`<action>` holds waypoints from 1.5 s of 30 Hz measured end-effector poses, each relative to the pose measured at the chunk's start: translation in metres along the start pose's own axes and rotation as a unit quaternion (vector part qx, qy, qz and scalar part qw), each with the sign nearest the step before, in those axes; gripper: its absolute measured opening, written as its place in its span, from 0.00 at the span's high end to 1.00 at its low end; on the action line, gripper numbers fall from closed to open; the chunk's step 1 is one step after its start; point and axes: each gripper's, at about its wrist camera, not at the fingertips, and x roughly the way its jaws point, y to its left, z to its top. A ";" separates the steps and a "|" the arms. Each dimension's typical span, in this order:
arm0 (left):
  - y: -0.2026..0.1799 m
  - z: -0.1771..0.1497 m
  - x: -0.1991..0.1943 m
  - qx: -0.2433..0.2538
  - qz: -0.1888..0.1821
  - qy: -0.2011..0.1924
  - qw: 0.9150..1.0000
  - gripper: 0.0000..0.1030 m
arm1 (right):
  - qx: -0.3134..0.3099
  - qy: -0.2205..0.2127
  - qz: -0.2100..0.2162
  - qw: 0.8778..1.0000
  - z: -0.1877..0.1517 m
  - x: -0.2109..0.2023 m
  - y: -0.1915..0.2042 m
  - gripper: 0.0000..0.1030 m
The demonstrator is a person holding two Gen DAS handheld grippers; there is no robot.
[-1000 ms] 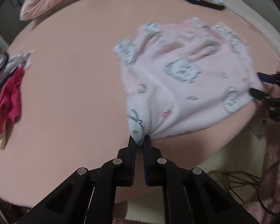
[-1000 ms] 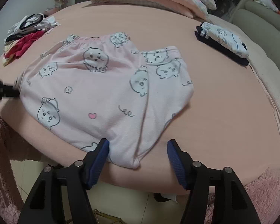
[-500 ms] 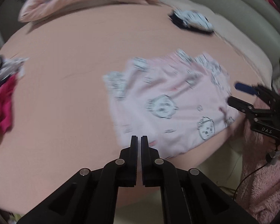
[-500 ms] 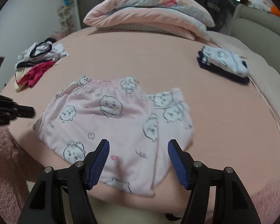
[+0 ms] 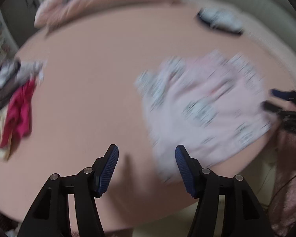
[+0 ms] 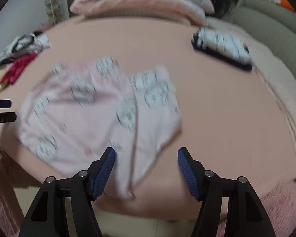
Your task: Fold clothes
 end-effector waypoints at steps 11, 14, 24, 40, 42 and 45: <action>0.040 -0.008 0.033 -0.072 0.015 0.089 0.993 0.43 | 0.015 0.073 -0.005 0.997 -0.001 0.027 -0.030 0.35; 0.041 0.002 0.015 -0.102 -0.005 0.036 0.994 0.45 | 0.059 0.055 -0.014 0.997 0.007 0.015 -0.050 0.35; -0.016 0.061 0.089 -0.019 -0.104 0.041 0.994 0.57 | -0.065 0.070 0.079 0.992 0.054 0.072 0.027 0.42; 0.007 0.100 0.093 -0.057 -0.048 0.037 0.997 0.63 | -0.048 0.069 0.027 0.996 0.087 0.090 0.010 0.44; 0.020 0.095 0.080 -0.066 -0.024 0.026 0.997 0.63 | 0.001 0.064 0.041 0.997 0.088 0.083 -0.010 0.44; 0.029 0.087 0.071 -0.078 -0.010 0.014 0.997 0.63 | -0.005 0.045 -0.017 0.999 0.077 0.061 -0.025 0.44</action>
